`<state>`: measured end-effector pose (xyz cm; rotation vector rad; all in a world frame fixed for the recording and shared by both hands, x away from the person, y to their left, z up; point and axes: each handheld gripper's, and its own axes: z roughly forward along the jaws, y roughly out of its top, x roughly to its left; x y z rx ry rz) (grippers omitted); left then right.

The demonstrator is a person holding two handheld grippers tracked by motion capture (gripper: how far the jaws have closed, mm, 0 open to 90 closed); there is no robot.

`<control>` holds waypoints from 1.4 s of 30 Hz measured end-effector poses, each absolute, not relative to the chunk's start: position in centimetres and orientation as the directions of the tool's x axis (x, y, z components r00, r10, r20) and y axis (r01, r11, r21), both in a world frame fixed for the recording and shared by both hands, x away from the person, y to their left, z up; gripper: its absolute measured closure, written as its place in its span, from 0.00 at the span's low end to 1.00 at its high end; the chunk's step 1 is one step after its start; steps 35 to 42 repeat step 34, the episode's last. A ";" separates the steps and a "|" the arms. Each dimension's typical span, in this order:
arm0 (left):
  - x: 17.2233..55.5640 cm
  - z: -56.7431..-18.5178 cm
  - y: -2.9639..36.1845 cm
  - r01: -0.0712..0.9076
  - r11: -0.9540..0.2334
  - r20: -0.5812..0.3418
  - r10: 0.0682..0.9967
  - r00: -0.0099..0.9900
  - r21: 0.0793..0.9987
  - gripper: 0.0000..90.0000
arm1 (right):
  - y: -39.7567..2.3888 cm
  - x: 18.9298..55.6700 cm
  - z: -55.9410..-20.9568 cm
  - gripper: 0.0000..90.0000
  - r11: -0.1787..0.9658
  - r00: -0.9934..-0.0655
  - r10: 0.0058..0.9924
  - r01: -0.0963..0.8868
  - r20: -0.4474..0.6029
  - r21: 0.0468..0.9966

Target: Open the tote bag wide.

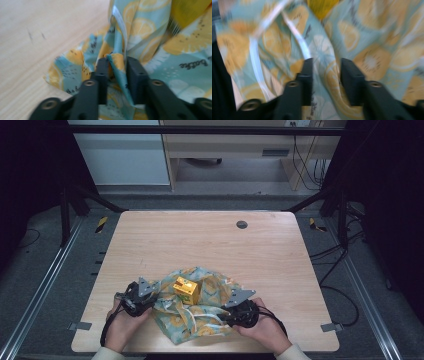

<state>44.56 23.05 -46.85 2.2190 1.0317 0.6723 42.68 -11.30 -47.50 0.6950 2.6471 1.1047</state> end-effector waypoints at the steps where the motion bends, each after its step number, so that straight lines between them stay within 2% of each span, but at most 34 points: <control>1: 44.4 -46.5 23.2 0.491 -0.497 0.177 0.809 0.561 0.715 0.63 | -11.5 42.6 -46.8 0.59 0.593 -0.867 0.499 0.334 -0.009 0.733; 7: 43.5 -44.7 23.9 0.408 -0.379 0.130 0.845 0.519 0.831 0.37 | -13.3 42.9 -43.7 0.36 0.481 -0.815 0.578 0.303 -0.038 0.823; 10: 43.7 -44.2 24.7 0.392 -0.341 0.128 0.869 0.477 0.854 0.28 | -14.9 43.8 -43.2 0.26 0.428 -0.761 0.648 0.326 -0.035 0.843; 14: 44.5 -44.4 26.6 0.428 -0.288 0.103 0.909 0.405 0.857 0.17 | -17.7 45.0 -43.3 0.15 0.371 -0.671 0.740 0.358 -0.040 0.857; 18: 45.2 -44.9 28.6 0.472 -0.253 0.079 0.931 0.357 0.844 0.12 | -20.8 46.3 -44.1 0.10 0.318 -0.572 0.820 0.426 -0.020 0.847; 22: 45.7 -45.5 30.0 0.519 -0.230 0.053 0.942 0.332 0.823 0.10 | -23.7 47.1 -45.5 0.09 0.261 -0.493 0.870 0.497 0.021 0.827; 27: 45.7 -45.9 30.8 0.544 -0.220 0.037 0.944 0.328 0.810 0.08 | -26.4 46.8 -46.7 0.11 0.250 -0.434 0.901 0.547 0.015 0.799; 33: 45.7 -46.4 30.4 0.568 -0.273 0.061 0.930 0.363 0.776 0.08 | -28.2 46.6 -47.4 0.15 0.196 -0.358 0.933 0.597 0.040 0.778; 42: 45.7 -46.4 30.2 0.568 -0.281 0.066 0.927 0.369 0.774 0.08 | -28.3 46.7 -47.4 0.16 0.203 -0.357 0.934 0.592 0.029 0.780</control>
